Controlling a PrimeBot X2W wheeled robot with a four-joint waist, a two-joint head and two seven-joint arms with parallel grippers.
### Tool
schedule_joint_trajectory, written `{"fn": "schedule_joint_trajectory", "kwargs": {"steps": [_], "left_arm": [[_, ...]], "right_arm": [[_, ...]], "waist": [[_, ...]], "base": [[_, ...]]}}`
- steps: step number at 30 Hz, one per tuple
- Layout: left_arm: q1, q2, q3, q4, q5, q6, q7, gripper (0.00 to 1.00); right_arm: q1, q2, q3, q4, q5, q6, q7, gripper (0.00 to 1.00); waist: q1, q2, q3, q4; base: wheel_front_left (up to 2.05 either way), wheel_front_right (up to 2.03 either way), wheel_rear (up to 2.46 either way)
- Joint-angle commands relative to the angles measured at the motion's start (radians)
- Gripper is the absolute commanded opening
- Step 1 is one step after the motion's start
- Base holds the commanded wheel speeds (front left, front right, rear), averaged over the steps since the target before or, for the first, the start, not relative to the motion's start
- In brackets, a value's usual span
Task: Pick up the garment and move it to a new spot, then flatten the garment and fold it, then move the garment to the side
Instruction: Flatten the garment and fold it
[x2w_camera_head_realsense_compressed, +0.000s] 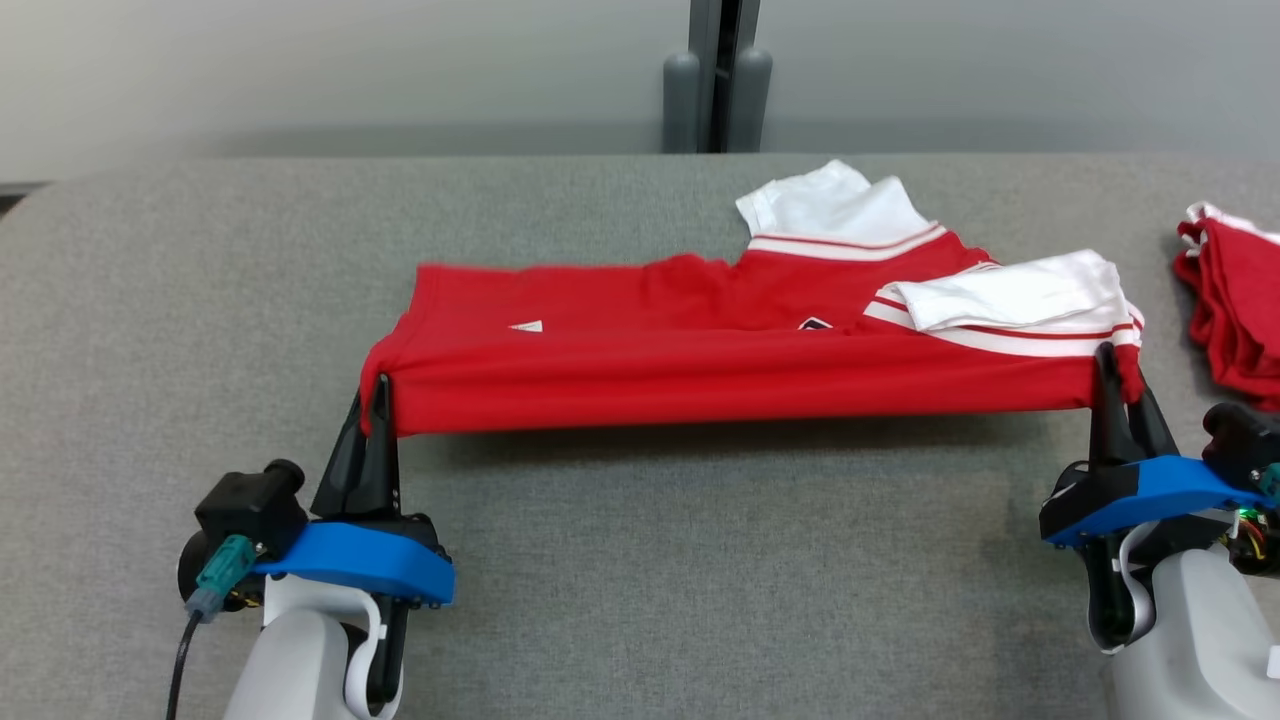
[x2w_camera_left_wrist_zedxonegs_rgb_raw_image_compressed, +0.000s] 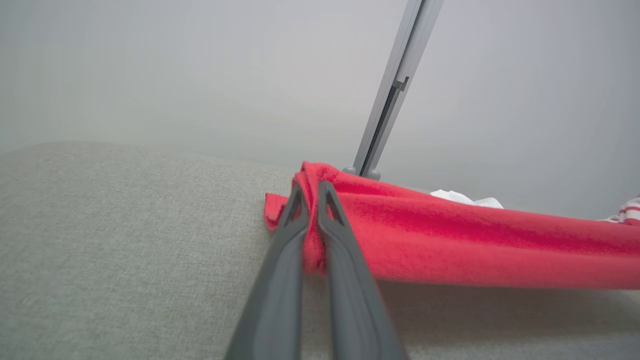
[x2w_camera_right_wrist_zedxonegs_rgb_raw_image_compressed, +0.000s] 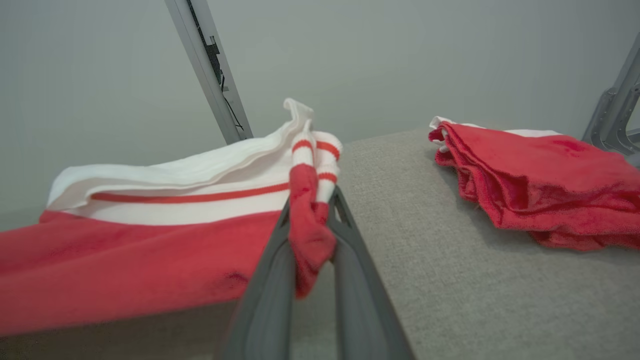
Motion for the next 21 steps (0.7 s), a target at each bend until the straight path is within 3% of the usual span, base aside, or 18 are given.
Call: {"fn": "schedule_joint_trajectory", "kwargs": {"steps": [1, 7, 13, 14, 15, 16, 17, 21], "left_arm": [[-0.004, 0.003, 0.016, -0.013, -0.007, -0.005, -0.001, 0.0], [0.112, 0.004, 0.005, 0.039, -0.035, 0.005, -0.001, 0.0], [0.257, 0.005, -0.072, 0.134, -0.08, 0.021, -0.001, 0.0], [0.271, 0.005, -0.081, 0.142, -0.083, 0.029, -0.001, 0.0], [0.282, 0.005, -0.086, 0.144, -0.082, 0.036, -0.002, 0.0], [0.288, 0.005, -0.087, 0.145, -0.081, 0.045, -0.002, 0.43], [0.293, 0.005, -0.09, 0.147, -0.081, 0.055, -0.002, 1.0], [0.266, 0.002, -0.088, 0.121, -0.049, 0.073, -0.002, 1.0]], "right_arm": [[-0.006, -0.006, -0.009, -0.005, 0.012, -0.002, 0.0, 0.0], [0.094, -0.027, 0.02, 0.076, 0.048, -0.002, 0.006, 0.0], [0.223, -0.038, 0.053, 0.176, 0.079, -0.002, 0.007, 0.0], [0.237, -0.038, 0.055, 0.183, 0.078, -0.002, 0.007, 0.05], [0.245, -0.04, 0.054, 0.187, 0.078, -0.002, 0.005, 0.22], [0.253, -0.04, 0.051, 0.189, 0.076, -0.002, 0.004, 0.74], [0.257, -0.042, 0.048, 0.189, 0.067, -0.002, 0.002, 1.0], [0.231, -0.044, 0.049, 0.171, 0.013, -0.001, 0.0, 1.0]], "waist": [[-0.0002, -0.0001, -0.025, -0.01], [-0.0002, -0.0001, -0.109, -0.006], [-0.0002, -0.0001, -0.133, 0.003], [-0.0002, -0.0001, -0.131, 0.005], [-0.0002, -0.0001, -0.128, 0.006], [-0.0002, -0.0001, -0.124, 0.008], [-0.0002, -0.0001, -0.119, 0.009], [-0.0002, -0.0001, -0.099, 0.016]], "base": [[0.0, 0.0, 0.0], [0.0, 0.0, 0.0], [0.0, 0.0, 0.0], [0.0, 0.0, 0.0], [0.0, 0.0, 0.0], [0.0, 0.0, 0.0], [0.0, 0.0, 0.0], [0.0, 0.0, 0.0]]}}
